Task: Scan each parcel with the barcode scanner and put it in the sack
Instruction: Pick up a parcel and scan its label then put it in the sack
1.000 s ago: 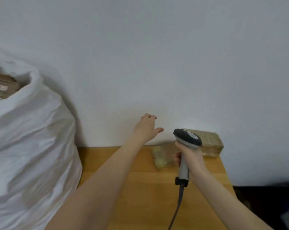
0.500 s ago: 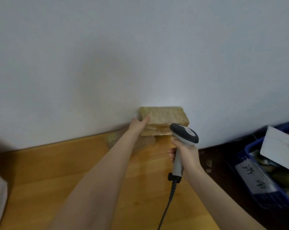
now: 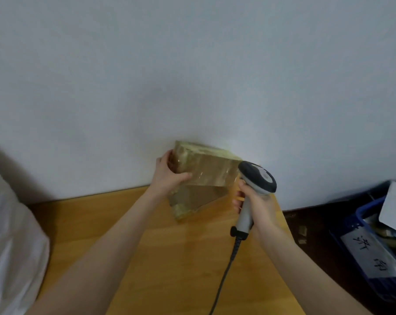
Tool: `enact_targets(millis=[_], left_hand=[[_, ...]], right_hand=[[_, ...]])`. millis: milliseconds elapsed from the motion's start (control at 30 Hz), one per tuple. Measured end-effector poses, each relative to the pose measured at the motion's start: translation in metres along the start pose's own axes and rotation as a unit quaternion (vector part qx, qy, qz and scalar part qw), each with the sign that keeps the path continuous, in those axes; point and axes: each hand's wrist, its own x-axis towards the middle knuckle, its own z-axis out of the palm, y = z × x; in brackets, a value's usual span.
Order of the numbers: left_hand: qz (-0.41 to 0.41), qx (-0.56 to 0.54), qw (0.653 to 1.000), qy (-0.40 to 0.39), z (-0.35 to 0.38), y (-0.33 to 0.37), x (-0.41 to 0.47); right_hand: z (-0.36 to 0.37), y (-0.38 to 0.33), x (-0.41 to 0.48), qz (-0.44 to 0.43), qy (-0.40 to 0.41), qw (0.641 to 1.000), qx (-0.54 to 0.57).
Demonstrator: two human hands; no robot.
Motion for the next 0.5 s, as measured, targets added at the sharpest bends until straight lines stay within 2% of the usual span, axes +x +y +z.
enact_targets(millis=[67, 133, 200, 233, 300, 400, 500], left_hand=[[0.112, 0.129, 0.985, 0.0, -0.028, 0.0, -0.021], [0.221, 0.283, 0.933, 0.015, -0.048, -0.013, -0.045], [0.281, 0.369, 0.884, 0.05, -0.06, -0.03, -0.067], [0.282, 0.378, 0.88, 0.053, -0.064, -0.037, -0.077], [0.267, 0.355, 0.896, 0.008, -0.065, -0.049, -0.092], [0.19, 0.251, 0.947, -0.07, -0.057, -0.062, -0.109], [0.028, 0.078, 0.996, -0.009, -0.044, -0.076, -0.116]], right_hand=[[0.017, 0.007, -0.008, -0.001, -0.015, 1.0, -0.003], [0.032, 0.017, -0.015, 0.007, -0.025, 1.0, -0.006], [0.043, 0.03, -0.021, 0.02, -0.041, 0.999, -0.012], [0.047, 0.039, -0.023, 0.028, -0.047, 0.998, -0.024], [0.052, 0.057, -0.027, 0.045, -0.051, 0.996, -0.05], [0.056, 0.08, -0.037, 0.077, -0.049, 0.994, -0.053], [0.05, 0.098, -0.04, 0.086, -0.033, 0.993, -0.072]])
